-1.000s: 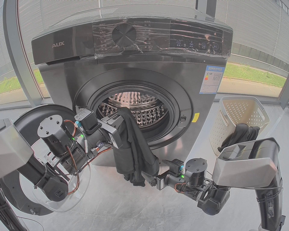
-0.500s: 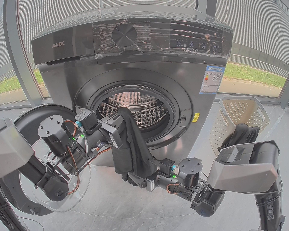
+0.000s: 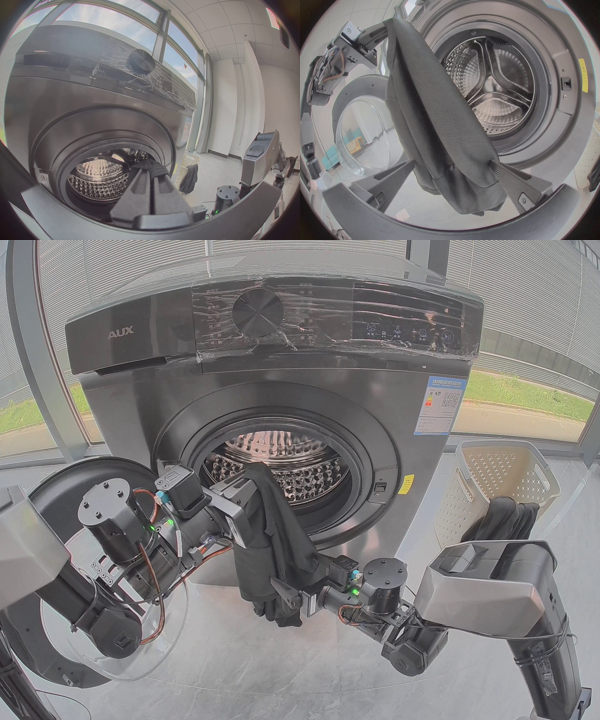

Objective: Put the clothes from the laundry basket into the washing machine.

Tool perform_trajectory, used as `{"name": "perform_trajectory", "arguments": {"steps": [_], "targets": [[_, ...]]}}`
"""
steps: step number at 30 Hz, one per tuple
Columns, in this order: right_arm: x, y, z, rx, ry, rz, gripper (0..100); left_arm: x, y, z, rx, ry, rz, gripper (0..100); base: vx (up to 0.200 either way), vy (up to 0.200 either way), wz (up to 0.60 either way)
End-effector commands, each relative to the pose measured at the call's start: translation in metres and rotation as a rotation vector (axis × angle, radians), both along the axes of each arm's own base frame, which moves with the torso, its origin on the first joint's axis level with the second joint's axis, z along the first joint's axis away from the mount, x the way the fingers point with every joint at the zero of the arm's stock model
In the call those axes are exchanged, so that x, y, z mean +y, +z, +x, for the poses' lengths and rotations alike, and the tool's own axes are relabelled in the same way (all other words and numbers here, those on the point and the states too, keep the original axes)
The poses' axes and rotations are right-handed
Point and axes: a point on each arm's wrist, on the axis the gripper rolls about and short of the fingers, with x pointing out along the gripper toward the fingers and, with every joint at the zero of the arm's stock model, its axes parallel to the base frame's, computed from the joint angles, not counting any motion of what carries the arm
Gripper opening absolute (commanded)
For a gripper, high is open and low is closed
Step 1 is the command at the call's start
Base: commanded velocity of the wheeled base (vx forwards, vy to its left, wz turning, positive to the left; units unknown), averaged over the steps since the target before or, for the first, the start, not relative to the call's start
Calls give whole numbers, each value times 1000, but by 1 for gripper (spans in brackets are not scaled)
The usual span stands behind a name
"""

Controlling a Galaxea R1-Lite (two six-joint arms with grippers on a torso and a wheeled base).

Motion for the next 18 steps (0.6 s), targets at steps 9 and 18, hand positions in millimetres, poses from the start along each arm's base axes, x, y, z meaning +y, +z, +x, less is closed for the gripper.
{"name": "perform_trajectory", "arguments": {"steps": [9,18], "targets": [[-4,-3,6,-3,-19,3,100,0,-1,0,1,-1,1,0,0,0,0],[1,2,13,-31,-39,27,0,0,0,-1,-2,-5,-1,0,0,0,0]]}}
